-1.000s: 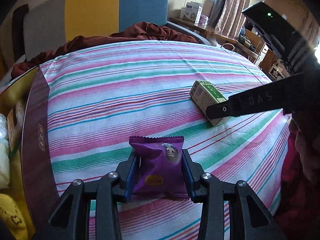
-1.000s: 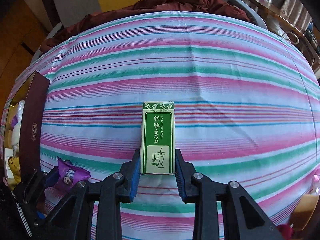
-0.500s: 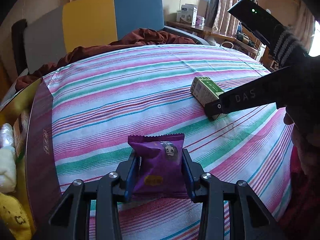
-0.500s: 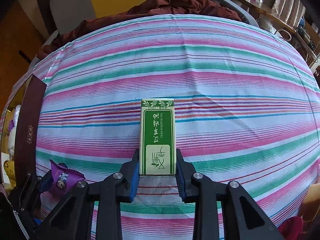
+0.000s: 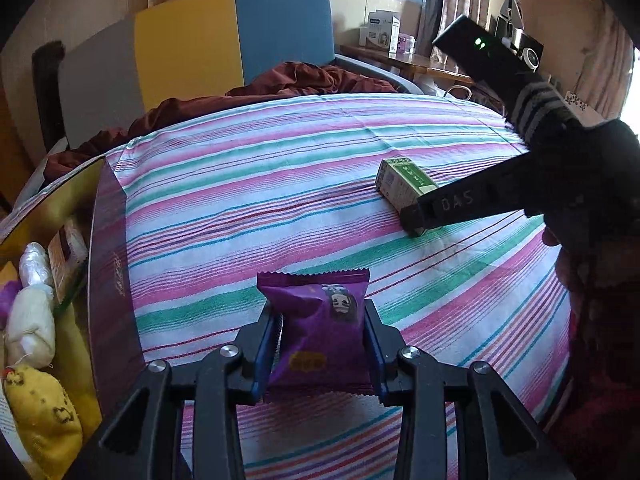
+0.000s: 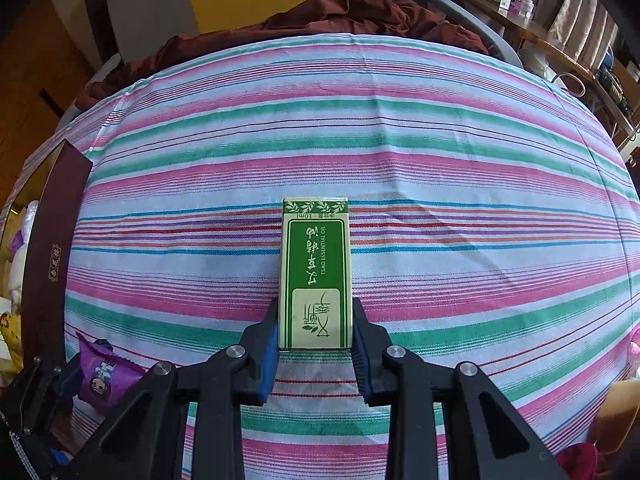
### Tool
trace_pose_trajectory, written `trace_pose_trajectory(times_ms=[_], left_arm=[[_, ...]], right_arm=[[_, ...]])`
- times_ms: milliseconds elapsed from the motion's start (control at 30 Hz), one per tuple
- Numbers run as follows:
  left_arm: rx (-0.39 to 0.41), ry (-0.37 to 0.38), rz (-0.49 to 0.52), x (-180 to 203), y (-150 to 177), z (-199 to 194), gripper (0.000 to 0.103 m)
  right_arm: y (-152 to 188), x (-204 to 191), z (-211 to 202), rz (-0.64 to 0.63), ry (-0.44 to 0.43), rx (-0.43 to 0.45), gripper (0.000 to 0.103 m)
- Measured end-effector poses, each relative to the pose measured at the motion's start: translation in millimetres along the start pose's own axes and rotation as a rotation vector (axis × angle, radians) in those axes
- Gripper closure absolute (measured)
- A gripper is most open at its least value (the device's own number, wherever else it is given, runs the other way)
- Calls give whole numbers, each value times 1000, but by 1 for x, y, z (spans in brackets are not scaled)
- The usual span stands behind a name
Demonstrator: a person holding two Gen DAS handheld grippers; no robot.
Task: Organize objects
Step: 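Carry the purple packet and green box toward the gold tray with both tools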
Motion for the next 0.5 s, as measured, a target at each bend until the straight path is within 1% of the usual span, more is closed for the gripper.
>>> trace_pose_trajectory(times_ms=[233, 500], left_arm=[[85, 9, -7, -3, -12, -45, 64], [158, -16, -50, -27, -12, -87, 64]], right_arm=[[1, -1, 0, -13, 15, 7, 73], [-1, -12, 6, -33, 34, 17, 73]])
Point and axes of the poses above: each gripper's, at about its wrist camera, not at the fingertips, and z roughly the way its jaws point, x to its right, y to its underside, the point moved 2 cm from there along z, roughly the way its jaws point, and after that the axes turned 2 degrees about -y, right-handed, at the moved point
